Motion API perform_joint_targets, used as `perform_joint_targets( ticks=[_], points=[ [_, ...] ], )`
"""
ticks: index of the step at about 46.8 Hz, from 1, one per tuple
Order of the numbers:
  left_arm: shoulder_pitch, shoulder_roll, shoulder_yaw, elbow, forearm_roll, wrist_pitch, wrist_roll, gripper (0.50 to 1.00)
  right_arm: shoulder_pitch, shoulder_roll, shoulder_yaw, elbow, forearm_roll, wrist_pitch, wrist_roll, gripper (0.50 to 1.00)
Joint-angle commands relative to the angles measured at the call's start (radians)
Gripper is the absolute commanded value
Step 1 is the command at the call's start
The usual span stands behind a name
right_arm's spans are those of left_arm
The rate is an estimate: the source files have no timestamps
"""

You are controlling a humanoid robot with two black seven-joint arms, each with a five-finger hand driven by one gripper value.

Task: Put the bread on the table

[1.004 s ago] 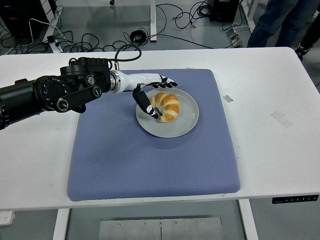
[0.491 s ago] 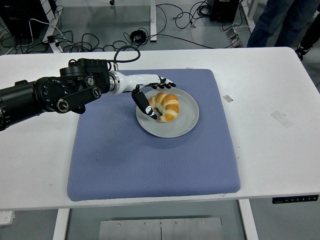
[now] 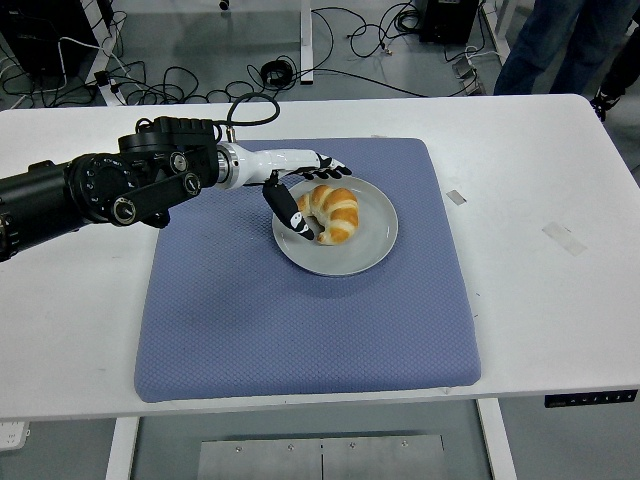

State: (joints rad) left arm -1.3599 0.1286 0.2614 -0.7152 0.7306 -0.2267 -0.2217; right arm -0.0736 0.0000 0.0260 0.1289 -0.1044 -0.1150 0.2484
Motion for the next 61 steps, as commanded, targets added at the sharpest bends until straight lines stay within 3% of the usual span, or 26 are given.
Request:
perform_joint_targets(
  ticks=[1, 34, 42, 57, 61],
  points=[
    [-0.001, -0.001, -0.001, -0.001, 0.0, 0.0, 0.001, 0.978, 0.0, 0.0, 0.0, 0.0, 0.0, 0.0, 0.0, 1.0],
    [0.002, -0.012, 0.001, 0.022, 0.001, -0.011, -0.001, 0.977, 0.0, 0.0, 0.0, 0.0, 0.0, 0.0, 0.0, 1.0],
    [0.002, -0.017, 0.007, 0.026, 0.019, -0.01, -0.05, 0.971, 0.0, 0.0, 0.0, 0.0, 0.0, 0.0, 0.0, 1.0],
    [0.015, -0.035, 0.021, 0.042, 0.087, 0.003, -0.084, 0.868, 0.0, 0.0, 0.0, 0.0, 0.0, 0.0, 0.0, 1.0],
    [0.015, -0.035, 0.022, 0.043, 0.087, 0.003, -0.084, 0.819, 0.0, 0.0, 0.0, 0.0, -0.001, 0.0, 0.0, 1.0]
  ],
)
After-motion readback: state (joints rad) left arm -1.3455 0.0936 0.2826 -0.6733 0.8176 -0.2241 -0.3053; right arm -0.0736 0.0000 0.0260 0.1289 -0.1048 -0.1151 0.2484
